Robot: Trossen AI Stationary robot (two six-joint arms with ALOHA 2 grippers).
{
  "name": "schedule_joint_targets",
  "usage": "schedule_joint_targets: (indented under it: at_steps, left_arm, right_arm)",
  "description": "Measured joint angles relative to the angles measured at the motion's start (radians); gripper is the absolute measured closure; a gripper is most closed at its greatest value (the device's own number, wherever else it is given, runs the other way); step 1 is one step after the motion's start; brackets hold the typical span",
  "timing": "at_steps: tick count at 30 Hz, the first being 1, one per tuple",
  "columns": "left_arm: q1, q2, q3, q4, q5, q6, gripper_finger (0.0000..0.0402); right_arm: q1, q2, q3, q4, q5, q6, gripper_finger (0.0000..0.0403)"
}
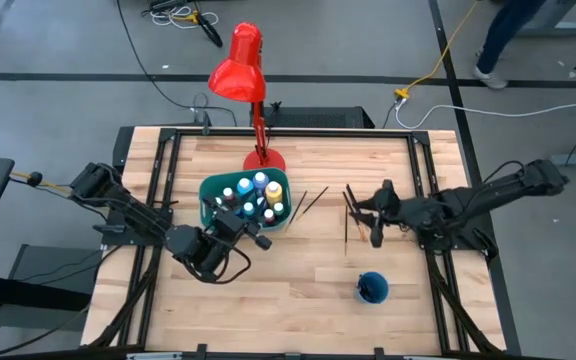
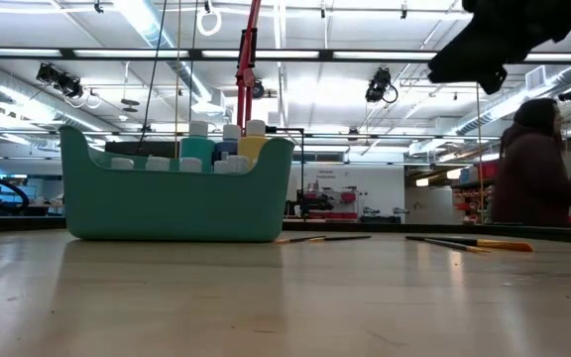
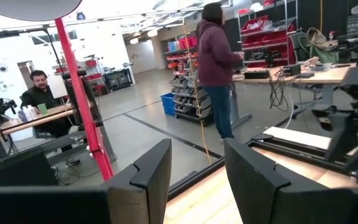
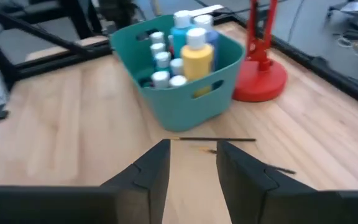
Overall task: Pick & Place Paint Supplies
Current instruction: Put the gold paint brush into the blue cup
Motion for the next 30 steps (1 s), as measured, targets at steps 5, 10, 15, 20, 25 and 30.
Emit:
schedule_joint_targets:
  at_steps: [5,10,15,20,25,30]
  left_arm:
    - [0.000,0.000,0.000,0.000,0.002,0.007,0.0246]
    - [0.000,0.000,0.000,0.000,0.056,0.049,0.0246]
    - [0.000,0.000,0.000,0.000,0.079,0.034,0.0246]
    - [0.000,0.000,0.000,0.000,0.077,0.034,0.0246]
    - [0.000,0.000,0.000,0.000,0.076,0.034,0.0246]
    - [0.000,0.000,0.000,-0.002,0.076,0.020,0.0246]
  right_arm:
    - [-0.101,0.022,0.000,0.030,-0.062,-0.155,0.0266]
    - [-0.231,0.087,0.000,0.101,-0.331,-0.326,0.0266]
    - [-0.372,0.178,0.000,0.253,-0.525,-0.410,0.0266]
    - [-0.494,0.281,0.000,0.307,-0.655,-0.509,0.0266]
    - [-0.547,0.393,0.000,0.307,-0.686,-0.516,0.0266]
    - [-0.567,0.464,0.000,0.307,-0.686,-0.526,0.0266]
